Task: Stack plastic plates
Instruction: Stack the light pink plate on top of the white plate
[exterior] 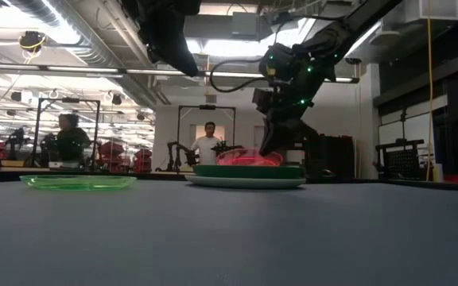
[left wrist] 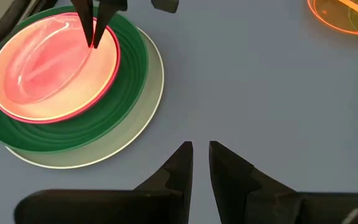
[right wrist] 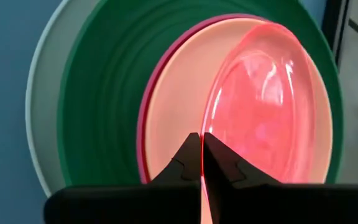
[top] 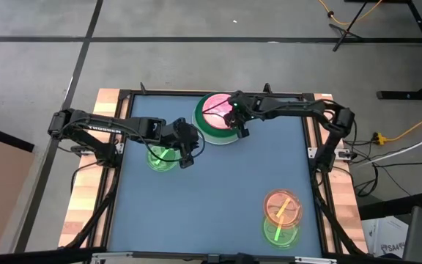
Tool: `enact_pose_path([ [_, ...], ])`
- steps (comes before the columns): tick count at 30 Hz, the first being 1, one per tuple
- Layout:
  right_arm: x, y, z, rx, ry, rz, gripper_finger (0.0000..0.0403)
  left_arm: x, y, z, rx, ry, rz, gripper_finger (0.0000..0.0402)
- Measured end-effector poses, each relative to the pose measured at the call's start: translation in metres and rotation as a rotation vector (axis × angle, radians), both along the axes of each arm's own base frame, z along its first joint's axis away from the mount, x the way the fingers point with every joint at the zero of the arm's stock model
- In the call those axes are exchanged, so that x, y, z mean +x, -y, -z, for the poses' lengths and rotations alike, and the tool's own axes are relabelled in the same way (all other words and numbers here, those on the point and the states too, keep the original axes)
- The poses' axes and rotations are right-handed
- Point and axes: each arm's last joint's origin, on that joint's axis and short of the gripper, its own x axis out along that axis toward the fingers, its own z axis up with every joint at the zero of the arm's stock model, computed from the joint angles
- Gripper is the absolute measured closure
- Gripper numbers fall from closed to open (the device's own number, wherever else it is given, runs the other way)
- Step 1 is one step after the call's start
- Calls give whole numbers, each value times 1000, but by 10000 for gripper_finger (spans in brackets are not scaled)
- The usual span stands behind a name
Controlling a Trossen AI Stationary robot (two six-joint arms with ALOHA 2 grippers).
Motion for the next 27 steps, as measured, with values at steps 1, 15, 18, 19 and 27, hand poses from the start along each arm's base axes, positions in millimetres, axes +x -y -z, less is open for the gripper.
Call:
enact_pose_path([
  [1,0,0,1,1,-2,0,403,0,0,0,0,0,0,356],
  [15,2,2,13,11,-38,6,403,0,0,0,0,5,-1,356],
  [18,2,2,13,12,-37,6,403,0,0,0,0,5,0,356],
  [19,2,2,13,12,-37,6,403,0,0,0,0,5,0,356],
  [27,2,2,13,13,-37,8,379,0,0,0,0,5,0,356],
])
